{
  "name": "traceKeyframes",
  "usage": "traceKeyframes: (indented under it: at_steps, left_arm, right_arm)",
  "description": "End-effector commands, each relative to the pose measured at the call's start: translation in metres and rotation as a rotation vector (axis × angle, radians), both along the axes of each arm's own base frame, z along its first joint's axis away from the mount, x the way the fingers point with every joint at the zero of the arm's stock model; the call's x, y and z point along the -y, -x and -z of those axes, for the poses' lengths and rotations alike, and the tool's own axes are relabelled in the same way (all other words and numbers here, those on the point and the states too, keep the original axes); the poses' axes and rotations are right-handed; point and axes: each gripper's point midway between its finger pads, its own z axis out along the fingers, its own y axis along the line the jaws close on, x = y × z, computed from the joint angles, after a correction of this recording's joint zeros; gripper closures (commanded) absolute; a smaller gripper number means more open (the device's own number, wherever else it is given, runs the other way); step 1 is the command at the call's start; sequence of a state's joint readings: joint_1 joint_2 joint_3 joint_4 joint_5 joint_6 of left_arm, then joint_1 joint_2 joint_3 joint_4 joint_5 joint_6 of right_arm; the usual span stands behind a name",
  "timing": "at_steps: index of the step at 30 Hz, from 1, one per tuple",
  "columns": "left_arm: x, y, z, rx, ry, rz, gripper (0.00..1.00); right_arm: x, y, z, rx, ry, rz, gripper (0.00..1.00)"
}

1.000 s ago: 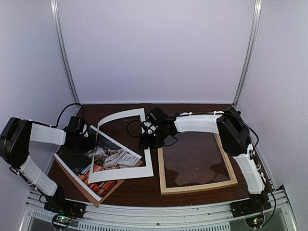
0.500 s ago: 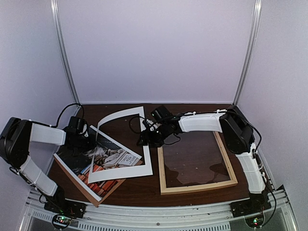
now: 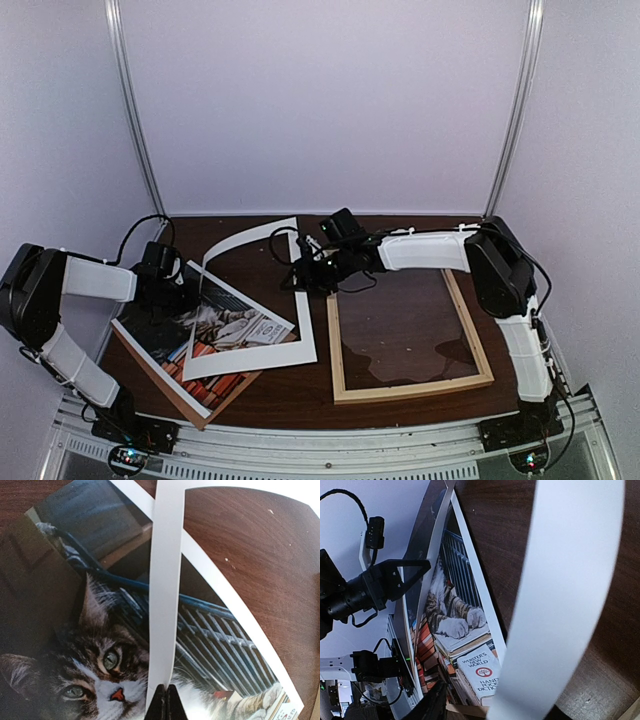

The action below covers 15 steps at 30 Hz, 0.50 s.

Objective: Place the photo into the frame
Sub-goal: Pick up the mat board from the photo.

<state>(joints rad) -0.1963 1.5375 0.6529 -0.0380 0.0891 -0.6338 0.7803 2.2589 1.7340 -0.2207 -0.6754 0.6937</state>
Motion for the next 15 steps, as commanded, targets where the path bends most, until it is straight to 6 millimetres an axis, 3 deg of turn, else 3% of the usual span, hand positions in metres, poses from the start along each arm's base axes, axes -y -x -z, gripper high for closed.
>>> traceKeyframes:
  at_steps: [1, 15]
  left_arm:
    - [-0.0079, 0.0354, 0.0333, -0.156, -0.046, 0.008, 1.0]
    - [-0.0088, 0.0352, 0.0325, -0.153, -0.049, 0.005, 1.0]
  right_arm:
    - [0.0064, -0.0061, -0.029, 0.022, -0.059, 0.017, 0.5]
    - [0.0107, -0.0099, -0.026, 0.007, -0.067, 0.02, 0.74]
